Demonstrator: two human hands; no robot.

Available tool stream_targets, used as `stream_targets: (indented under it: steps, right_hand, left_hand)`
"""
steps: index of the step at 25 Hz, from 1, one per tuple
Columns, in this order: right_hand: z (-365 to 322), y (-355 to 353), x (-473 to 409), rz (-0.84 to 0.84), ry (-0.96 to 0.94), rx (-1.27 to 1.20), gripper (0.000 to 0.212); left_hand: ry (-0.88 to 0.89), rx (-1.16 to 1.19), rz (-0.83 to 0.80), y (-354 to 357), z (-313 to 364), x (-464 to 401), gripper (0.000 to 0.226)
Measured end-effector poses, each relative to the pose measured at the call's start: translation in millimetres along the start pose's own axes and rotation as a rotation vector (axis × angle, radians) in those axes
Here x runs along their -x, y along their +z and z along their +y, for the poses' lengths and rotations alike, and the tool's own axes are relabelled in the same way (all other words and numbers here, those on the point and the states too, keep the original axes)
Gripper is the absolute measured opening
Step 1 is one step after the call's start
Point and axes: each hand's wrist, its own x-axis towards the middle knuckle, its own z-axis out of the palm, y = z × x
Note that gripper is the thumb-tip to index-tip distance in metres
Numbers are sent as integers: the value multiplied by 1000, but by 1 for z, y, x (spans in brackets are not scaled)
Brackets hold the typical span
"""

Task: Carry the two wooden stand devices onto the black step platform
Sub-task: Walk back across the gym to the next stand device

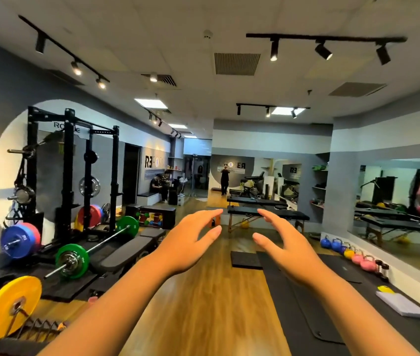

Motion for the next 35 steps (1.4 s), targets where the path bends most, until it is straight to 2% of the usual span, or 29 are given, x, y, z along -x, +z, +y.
stream_targets:
  steps: [8,15,23,30,35]
  right_hand:
    - [117,62,-150,39,36,-19,65]
    - [239,98,-287,9,-29,-26,66]
    - [356,139,-460,-24,-83,-29,65]
    - [452,199,-579,3,-99,-12,63]
    - [521,233,-680,47,-27,-3,63]
  left_hand:
    - [28,-25,-39,74,-127,-154,51]
    - [54,-76,9,145,-203,-284,53]
    - [30,-140,75,187,-294,-436,53]
    - [42,-48,88,258,-415,-548,51]
    - [81,2,58,305,-508,-651,52]
